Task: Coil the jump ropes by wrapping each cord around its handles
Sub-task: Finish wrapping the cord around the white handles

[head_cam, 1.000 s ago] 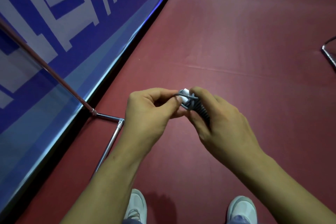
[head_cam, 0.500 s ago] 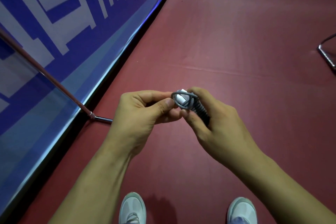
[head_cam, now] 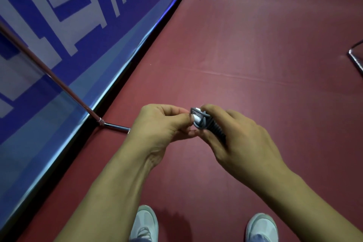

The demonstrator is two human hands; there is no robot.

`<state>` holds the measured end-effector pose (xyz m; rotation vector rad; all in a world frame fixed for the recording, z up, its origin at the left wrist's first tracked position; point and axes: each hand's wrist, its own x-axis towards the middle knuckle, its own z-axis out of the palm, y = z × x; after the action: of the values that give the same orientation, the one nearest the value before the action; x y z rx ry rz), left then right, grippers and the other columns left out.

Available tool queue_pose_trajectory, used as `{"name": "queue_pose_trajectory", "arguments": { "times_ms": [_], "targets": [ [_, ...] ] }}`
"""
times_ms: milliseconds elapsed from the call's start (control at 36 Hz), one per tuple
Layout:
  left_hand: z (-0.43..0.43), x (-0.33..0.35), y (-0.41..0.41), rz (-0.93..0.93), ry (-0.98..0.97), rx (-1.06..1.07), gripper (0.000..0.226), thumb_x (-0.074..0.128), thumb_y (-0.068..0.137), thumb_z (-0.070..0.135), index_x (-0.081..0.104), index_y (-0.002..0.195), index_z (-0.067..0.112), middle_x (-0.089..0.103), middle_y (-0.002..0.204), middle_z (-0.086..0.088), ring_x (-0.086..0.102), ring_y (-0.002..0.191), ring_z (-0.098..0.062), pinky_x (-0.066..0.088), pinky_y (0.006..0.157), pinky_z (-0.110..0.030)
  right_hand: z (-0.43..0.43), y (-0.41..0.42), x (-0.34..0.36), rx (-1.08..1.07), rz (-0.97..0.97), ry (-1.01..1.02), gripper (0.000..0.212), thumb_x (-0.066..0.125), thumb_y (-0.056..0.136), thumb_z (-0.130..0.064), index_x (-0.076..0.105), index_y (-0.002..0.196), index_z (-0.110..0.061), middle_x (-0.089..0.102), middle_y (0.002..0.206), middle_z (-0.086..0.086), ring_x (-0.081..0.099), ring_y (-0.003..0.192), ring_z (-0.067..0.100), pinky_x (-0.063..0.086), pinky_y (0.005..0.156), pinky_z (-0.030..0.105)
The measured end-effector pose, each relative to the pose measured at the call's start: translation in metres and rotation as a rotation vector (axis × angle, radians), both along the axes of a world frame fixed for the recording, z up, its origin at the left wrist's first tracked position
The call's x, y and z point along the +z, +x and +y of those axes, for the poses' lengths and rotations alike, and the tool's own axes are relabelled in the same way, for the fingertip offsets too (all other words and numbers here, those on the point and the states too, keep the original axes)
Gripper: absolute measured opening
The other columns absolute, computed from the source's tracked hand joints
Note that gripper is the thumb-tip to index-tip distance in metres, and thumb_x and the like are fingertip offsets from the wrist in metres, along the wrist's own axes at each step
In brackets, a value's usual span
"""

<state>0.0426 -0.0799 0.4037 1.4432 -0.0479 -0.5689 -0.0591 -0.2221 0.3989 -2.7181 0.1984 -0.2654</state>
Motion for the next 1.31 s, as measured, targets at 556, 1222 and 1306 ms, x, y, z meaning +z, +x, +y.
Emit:
{"name": "queue_pose_trajectory", "arguments": {
  "times_ms": [556,1222,1306],
  "targets": [
    [-0.005,-0.021,-0.006,-0.836,0.769,0.183,0.021,0.065,0.084,0.018,0.052,0.071,0.008,0.057,0.063,-0.004,0.051,0.056,-0.017,0.032,0.050,-0.028,0.018,0.008,-0.014,-0.038,-0.019,-0.044,0.038,0.044,0.094,-0.058,0.047,0.128,-0.041,0.049,0.083,-0.006,0.056,0.068,0.027,0.046,0.051,0.036],
    [-0.012,-0.025,-0.007,-0.176,0.241,0.240,0.009,0.061,0.085,-0.009,0.069,0.083,-0.007,0.065,0.059,-0.007,0.063,0.043,-0.017,0.058,0.052,-0.033,0.014,0.009,-0.017,-0.060,0.012,-0.054,0.036,0.047,0.101,-0.053,0.044,0.136,-0.044,0.048,0.088,-0.005,0.056,0.068,0.026,0.045,0.052,0.035],
    [-0.015,-0.026,-0.009,-0.106,0.230,0.277,0.009,0.064,0.084,-0.006,0.067,0.079,-0.013,0.062,0.061,-0.015,0.059,0.040,-0.016,0.054,0.046,-0.027,0.015,0.007,-0.019,-0.029,0.031,-0.060,0.041,0.043,0.100,-0.053,0.039,0.140,-0.046,0.049,0.088,-0.005,0.056,0.067,0.027,0.044,0.051,0.034]
  ]
}}
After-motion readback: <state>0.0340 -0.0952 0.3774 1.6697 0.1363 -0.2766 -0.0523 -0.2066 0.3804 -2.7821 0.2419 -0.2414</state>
